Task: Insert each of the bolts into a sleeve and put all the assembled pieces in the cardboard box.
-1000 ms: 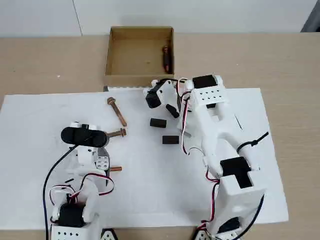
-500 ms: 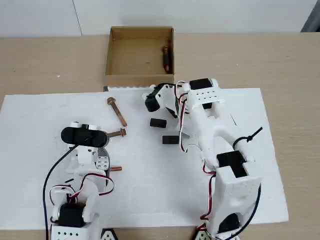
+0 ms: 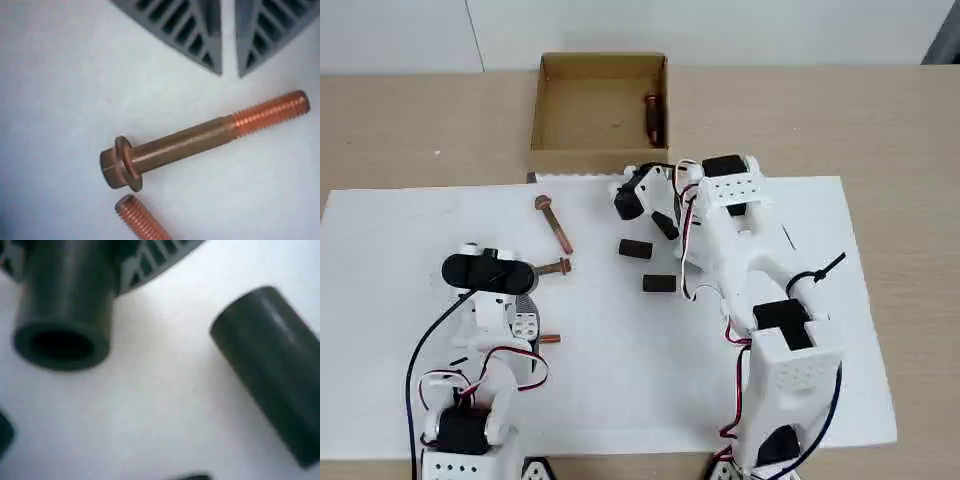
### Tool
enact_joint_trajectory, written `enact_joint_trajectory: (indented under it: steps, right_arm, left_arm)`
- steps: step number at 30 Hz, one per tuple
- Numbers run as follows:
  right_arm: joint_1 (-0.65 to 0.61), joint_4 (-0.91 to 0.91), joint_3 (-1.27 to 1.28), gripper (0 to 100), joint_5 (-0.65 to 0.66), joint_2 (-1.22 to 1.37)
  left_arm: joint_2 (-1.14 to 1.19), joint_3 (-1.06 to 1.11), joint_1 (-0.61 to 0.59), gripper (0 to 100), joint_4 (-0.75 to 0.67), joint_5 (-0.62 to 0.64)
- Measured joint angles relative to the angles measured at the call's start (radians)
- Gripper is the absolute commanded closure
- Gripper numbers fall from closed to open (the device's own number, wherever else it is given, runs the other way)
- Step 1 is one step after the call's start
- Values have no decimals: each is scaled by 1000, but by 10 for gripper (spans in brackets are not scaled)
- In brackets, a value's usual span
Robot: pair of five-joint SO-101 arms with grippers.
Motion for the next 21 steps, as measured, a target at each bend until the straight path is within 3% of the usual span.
enact_joint_trajectory:
  steps: [10, 21]
  right_arm:
    - [-8, 221, -138, 992, -133, -166]
    - [-8, 242, 5, 995, -276, -470]
  left_arm:
    - [0, -5, 0, 965, 12, -17]
    - [6, -305, 0, 938, 195, -126]
